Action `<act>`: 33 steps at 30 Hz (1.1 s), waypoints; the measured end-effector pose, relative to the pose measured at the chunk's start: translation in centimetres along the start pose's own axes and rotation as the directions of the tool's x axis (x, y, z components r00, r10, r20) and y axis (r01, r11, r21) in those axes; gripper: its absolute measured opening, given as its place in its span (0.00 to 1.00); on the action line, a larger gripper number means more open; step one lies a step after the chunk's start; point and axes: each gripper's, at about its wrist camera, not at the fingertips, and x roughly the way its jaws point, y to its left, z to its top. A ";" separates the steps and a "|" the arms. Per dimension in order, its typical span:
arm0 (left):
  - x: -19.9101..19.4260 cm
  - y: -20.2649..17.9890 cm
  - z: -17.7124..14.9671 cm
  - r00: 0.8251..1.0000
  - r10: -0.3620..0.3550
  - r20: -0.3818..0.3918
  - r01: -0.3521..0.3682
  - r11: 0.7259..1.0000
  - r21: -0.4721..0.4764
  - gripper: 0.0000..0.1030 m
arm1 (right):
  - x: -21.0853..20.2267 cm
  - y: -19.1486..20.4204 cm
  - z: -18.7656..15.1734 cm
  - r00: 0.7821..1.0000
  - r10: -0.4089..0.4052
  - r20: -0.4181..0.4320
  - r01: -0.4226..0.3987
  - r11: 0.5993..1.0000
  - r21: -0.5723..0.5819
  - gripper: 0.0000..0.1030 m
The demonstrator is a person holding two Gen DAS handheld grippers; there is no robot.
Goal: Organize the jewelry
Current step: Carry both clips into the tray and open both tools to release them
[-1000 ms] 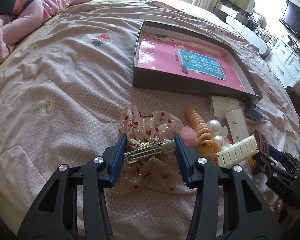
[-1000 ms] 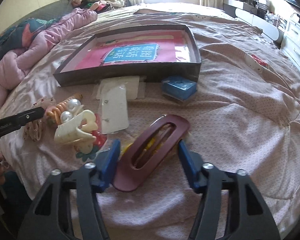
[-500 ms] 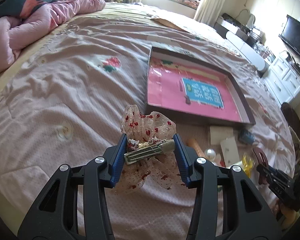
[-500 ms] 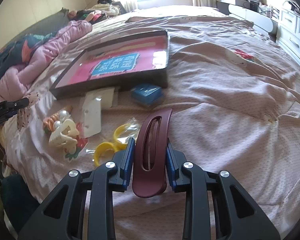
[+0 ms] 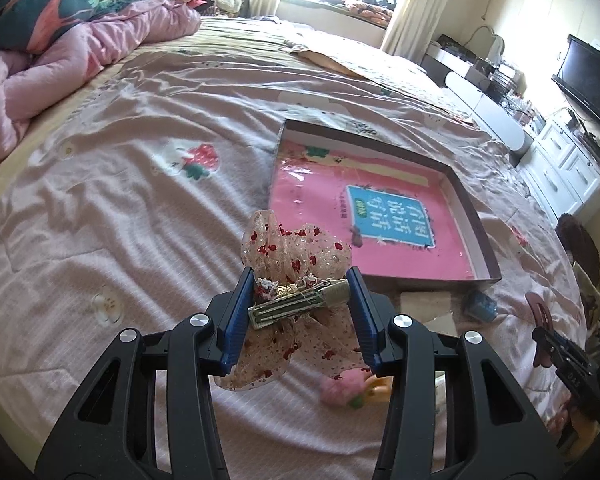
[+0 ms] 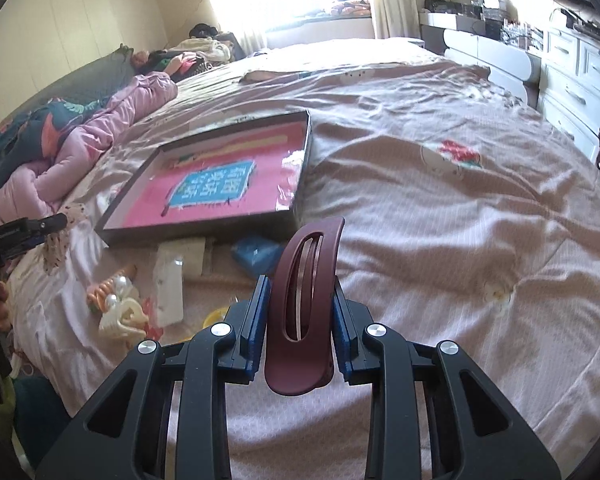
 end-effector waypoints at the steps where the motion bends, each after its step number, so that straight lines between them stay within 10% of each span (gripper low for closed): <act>1: 0.2 -0.3 0.2 1.000 -0.004 0.000 0.004 1.000 0.003 0.36 | 0.0 0.1 0.3 1.000 0.003 0.004 -0.003 1.000 -0.006 0.27; 33: 9.1 -3.4 5.6 1.000 0.012 -0.018 -0.011 0.995 0.095 0.36 | 9.9 5.6 10.9 0.996 0.086 -0.008 -0.086 0.989 -0.116 0.27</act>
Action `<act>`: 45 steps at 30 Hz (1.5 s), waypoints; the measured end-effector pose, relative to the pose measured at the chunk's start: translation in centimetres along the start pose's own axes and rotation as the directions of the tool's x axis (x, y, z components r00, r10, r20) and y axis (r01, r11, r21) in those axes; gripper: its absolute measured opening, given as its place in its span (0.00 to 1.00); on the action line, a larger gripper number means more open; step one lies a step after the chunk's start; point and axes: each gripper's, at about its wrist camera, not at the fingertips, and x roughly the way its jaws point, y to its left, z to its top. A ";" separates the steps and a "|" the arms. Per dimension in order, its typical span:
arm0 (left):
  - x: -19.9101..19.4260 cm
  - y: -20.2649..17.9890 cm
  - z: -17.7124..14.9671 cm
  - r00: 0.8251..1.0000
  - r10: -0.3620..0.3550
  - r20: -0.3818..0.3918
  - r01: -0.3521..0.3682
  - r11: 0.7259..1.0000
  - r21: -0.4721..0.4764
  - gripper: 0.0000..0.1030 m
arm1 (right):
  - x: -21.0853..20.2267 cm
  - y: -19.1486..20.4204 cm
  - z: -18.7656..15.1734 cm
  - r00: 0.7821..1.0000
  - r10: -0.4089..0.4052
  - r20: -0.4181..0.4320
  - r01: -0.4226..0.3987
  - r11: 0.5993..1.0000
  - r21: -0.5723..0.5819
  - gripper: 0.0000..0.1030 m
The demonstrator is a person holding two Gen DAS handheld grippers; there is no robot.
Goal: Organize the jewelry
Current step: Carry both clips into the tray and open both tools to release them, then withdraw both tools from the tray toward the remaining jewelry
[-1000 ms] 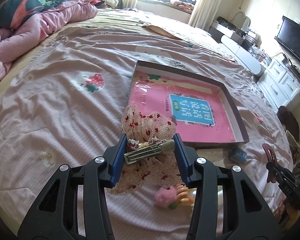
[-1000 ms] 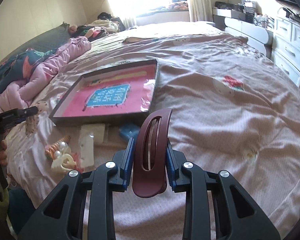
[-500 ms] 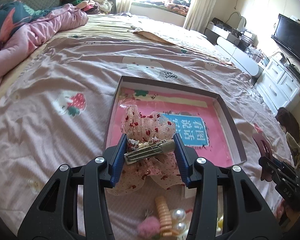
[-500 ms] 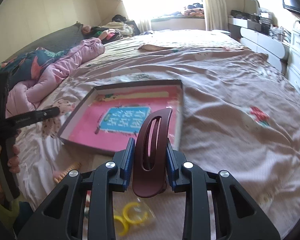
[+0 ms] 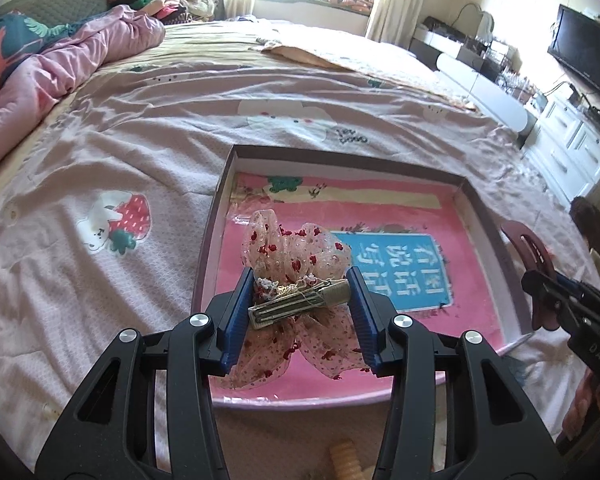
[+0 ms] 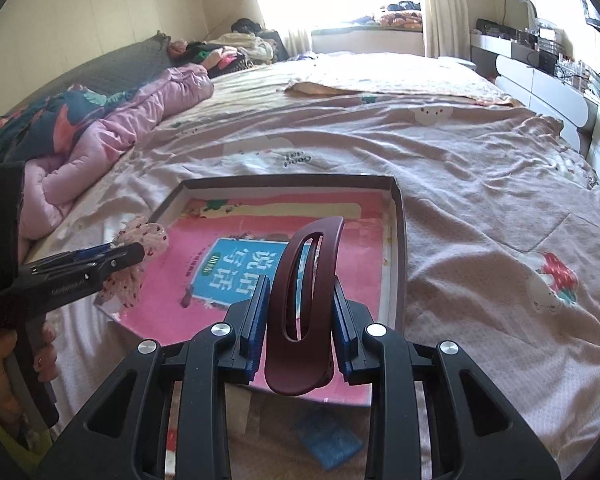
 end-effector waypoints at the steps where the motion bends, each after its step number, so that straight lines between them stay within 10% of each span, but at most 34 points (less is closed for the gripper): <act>1: 0.4 0.1 0.0 1.000 0.001 -0.007 -0.001 1.000 0.000 0.37 | 0.4 -0.1 0.0 1.000 -0.002 -0.007 0.002 1.000 0.000 0.27; 10: 1.6 0.7 -0.6 0.999 0.012 -0.033 -0.012 1.000 -0.001 0.38 | 4.0 -0.3 -0.6 0.997 -0.012 -0.077 0.013 1.000 0.012 0.27; 27: -0.7 1.8 -1.5 1.000 0.006 0.003 -0.006 0.998 -0.063 0.72 | 4.6 -1.1 -1.7 0.995 -0.035 -0.090 0.040 0.998 0.052 0.29; 45: -6.7 1.5 -3.0 0.995 0.001 0.097 0.007 0.997 -0.083 0.84 | -2.4 -1.2 -2.8 0.999 -0.048 0.002 0.047 0.998 0.047 0.78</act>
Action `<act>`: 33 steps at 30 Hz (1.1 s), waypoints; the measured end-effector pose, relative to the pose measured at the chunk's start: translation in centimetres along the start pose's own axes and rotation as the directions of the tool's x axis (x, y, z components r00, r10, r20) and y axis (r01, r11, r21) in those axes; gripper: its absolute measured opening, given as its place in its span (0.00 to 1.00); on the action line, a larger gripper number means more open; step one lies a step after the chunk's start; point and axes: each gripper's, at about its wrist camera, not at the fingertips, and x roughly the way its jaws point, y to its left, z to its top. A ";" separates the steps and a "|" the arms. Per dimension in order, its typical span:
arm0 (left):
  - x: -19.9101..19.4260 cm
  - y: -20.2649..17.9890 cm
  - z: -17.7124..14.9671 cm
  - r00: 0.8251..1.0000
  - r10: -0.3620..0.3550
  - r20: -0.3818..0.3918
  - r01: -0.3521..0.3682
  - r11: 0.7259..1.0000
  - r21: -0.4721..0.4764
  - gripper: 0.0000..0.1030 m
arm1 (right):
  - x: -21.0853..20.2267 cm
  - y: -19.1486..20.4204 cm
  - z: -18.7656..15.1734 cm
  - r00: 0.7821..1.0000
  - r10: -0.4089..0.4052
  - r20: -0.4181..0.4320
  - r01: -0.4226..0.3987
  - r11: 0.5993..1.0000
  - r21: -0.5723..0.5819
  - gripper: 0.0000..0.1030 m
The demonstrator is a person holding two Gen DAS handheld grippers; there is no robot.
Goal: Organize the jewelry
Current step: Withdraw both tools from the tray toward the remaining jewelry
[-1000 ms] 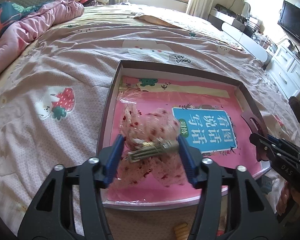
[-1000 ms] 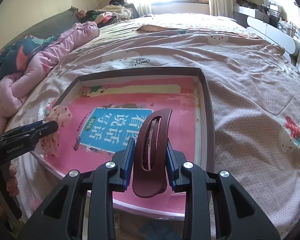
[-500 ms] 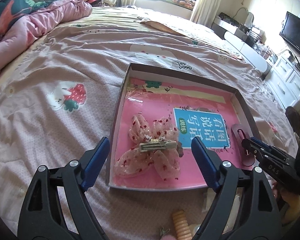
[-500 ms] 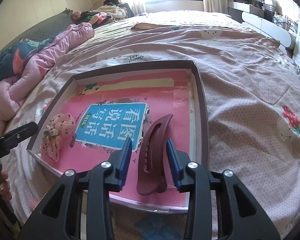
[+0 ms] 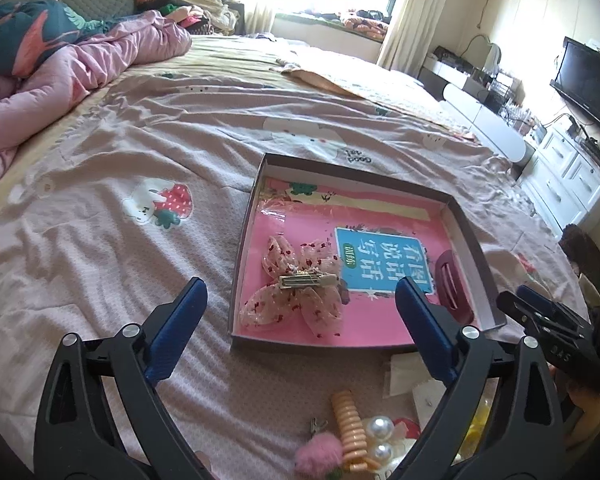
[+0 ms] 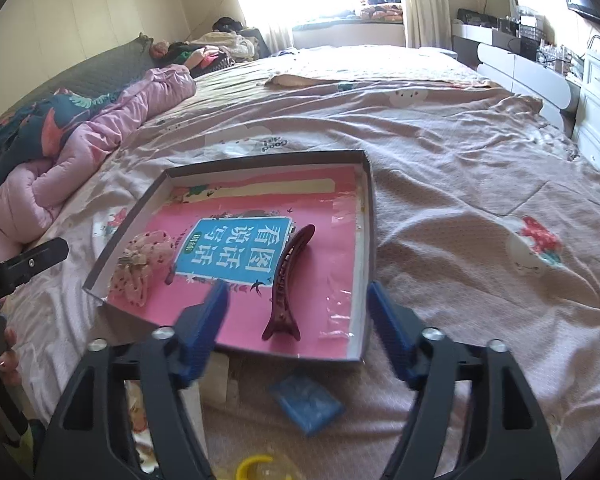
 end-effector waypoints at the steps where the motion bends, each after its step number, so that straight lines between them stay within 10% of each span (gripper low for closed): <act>1: -0.3 -0.1 -0.1 1.000 -0.002 0.004 0.002 1.000 -0.002 0.85 | -0.4 0.0 -0.1 1.000 -0.004 0.010 0.004 1.000 0.000 0.83; 33: -8.2 -0.6 -4.4 0.997 -0.020 0.068 0.019 1.000 0.015 0.89 | -10.5 2.2 -4.4 0.994 0.021 0.103 -0.009 0.993 -0.119 0.85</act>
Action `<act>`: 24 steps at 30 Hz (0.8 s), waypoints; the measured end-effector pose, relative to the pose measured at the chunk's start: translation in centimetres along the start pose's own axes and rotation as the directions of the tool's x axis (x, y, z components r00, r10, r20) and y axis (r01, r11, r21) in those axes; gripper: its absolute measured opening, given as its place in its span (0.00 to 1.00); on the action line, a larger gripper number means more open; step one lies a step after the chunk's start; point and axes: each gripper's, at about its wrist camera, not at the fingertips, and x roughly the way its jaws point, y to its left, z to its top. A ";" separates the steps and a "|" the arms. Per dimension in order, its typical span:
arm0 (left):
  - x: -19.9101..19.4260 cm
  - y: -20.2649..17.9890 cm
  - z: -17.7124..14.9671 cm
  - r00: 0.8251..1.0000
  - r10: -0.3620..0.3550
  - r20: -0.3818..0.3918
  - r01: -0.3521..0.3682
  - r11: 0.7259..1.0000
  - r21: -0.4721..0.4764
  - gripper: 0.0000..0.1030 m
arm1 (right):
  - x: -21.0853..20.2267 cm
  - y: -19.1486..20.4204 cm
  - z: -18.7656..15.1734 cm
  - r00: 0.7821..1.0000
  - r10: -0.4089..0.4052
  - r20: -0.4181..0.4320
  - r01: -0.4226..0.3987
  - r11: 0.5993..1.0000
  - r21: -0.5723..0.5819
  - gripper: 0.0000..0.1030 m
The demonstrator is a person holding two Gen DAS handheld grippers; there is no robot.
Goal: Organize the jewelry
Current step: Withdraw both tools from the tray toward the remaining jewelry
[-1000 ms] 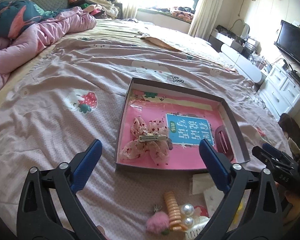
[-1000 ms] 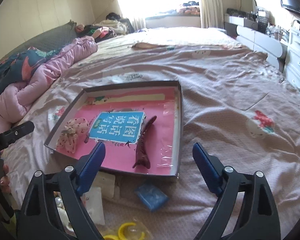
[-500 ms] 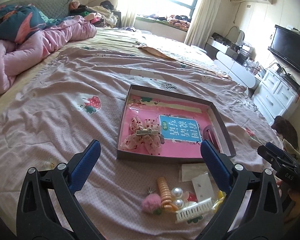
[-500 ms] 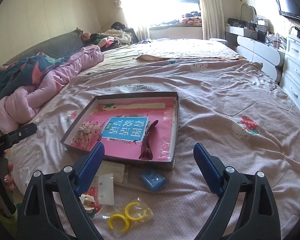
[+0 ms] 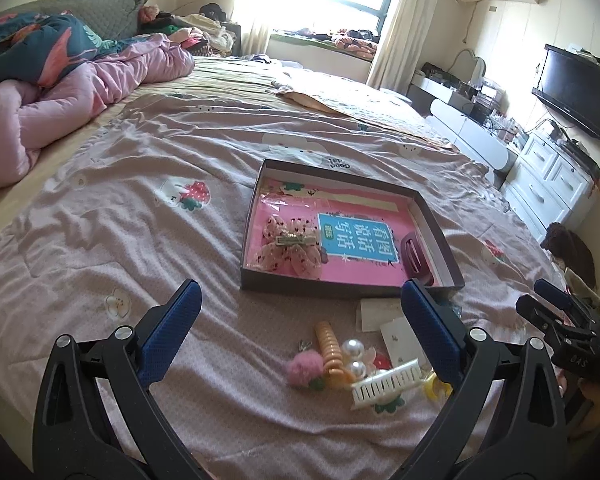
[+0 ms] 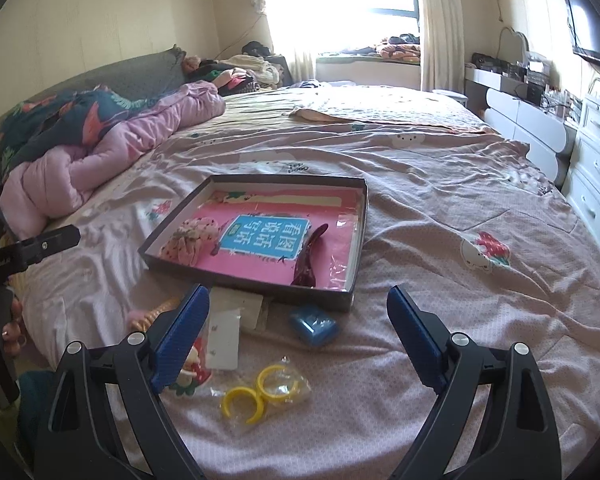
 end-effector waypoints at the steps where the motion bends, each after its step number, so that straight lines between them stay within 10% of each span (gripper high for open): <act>1: -0.1 0.0 -0.2 1.000 0.001 -0.002 -0.001 1.000 0.002 0.89 | -0.1 0.1 -0.2 1.000 0.003 -0.002 -0.003 1.000 -0.005 0.85; 24: 0.7 -1.9 -5.3 0.992 -0.016 -0.127 0.025 0.997 0.067 0.80 | 0.0 1.4 -5.5 0.993 0.029 -0.112 -0.035 0.998 -0.055 0.85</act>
